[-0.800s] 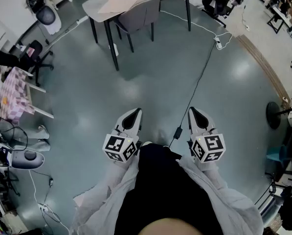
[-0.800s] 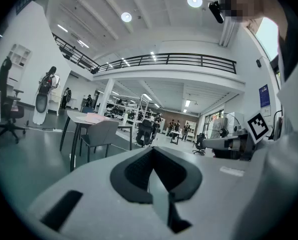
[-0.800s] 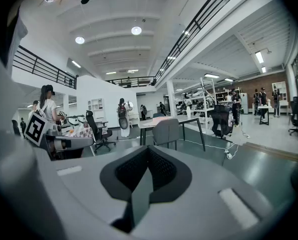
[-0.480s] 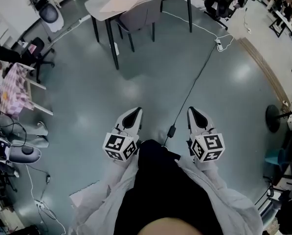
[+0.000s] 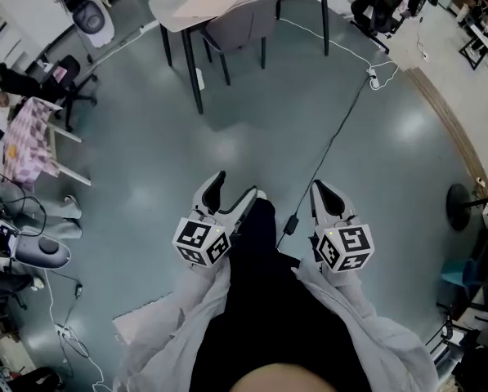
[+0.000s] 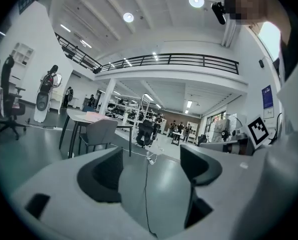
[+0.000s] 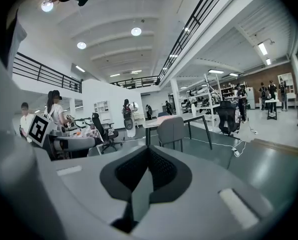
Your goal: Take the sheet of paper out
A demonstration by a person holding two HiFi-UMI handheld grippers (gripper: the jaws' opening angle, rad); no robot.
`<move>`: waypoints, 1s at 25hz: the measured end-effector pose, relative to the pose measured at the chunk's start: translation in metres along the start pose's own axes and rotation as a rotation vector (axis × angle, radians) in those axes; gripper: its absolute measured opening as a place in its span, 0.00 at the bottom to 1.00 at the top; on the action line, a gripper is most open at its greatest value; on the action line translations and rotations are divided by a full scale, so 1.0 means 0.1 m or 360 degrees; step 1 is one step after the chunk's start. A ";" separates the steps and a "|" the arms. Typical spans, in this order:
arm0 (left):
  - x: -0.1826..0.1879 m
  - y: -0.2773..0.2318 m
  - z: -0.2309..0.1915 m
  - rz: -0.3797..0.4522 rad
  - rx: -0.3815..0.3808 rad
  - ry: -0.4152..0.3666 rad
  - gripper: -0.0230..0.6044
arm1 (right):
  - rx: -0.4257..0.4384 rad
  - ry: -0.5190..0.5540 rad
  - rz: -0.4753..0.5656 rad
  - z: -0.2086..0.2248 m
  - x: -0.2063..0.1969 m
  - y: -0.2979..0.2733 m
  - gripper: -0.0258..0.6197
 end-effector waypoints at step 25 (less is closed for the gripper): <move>0.89 -2.03 -1.33 0.0024 0.0054 0.0026 0.98 | 0.0017 -0.0008 -0.0043 1.07 0.83 -2.10 0.05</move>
Point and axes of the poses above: the fingertips, and each gripper's own axes: y backward along the fingers, z to its right, x out of its top, the point moved 6 cm from there along y, backward along the fingers, and after that the axes turned 2 degrees about y, right-handed, at the moved point
